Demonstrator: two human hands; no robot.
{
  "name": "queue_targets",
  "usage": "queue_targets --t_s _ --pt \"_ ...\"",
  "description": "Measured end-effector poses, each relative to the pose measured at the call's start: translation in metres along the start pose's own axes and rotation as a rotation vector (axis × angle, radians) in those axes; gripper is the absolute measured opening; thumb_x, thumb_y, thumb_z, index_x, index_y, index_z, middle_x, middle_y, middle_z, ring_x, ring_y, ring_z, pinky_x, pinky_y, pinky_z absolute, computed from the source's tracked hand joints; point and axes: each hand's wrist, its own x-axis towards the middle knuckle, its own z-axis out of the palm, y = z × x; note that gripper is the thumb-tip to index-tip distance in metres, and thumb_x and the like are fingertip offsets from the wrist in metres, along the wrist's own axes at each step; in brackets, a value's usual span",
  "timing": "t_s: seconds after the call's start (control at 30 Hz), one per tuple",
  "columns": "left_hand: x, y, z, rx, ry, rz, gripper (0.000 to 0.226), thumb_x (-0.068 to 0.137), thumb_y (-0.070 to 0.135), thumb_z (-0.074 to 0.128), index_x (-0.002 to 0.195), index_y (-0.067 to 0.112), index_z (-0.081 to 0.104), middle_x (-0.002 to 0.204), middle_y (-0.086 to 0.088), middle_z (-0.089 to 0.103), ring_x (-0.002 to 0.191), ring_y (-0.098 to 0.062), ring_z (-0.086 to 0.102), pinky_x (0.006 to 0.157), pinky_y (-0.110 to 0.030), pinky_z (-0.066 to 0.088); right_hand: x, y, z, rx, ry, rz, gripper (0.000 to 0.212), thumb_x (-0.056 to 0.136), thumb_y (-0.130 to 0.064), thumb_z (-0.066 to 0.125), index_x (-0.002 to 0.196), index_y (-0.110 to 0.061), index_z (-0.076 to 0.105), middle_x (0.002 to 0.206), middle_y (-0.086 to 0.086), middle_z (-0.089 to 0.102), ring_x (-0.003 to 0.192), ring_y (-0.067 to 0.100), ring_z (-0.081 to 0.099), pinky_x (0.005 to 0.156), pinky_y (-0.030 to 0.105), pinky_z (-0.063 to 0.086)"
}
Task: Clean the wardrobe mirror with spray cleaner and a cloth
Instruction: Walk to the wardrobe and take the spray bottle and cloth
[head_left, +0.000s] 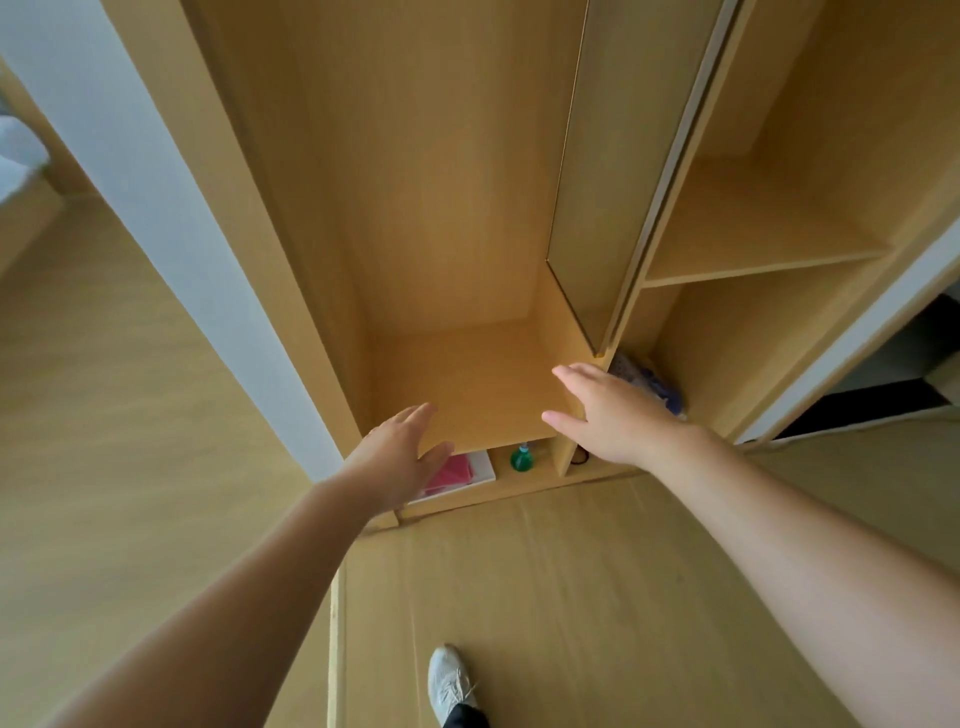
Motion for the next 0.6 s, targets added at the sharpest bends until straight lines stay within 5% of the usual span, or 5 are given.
queue_targets --t_s 0.6 --pt "0.167 -0.022 -0.026 0.08 0.029 -0.041 0.066 0.097 0.048 0.043 0.152 0.019 0.021 0.157 -0.004 0.028 0.141 -0.026 0.029 0.113 -0.036 0.022 0.171 0.03 -0.013 -0.01 -0.041 -0.079 0.068 0.096 -0.058 0.038 0.153 -0.026 0.017 0.161 -0.001 0.016 0.144 0.02 0.028 0.106 0.038 0.038"
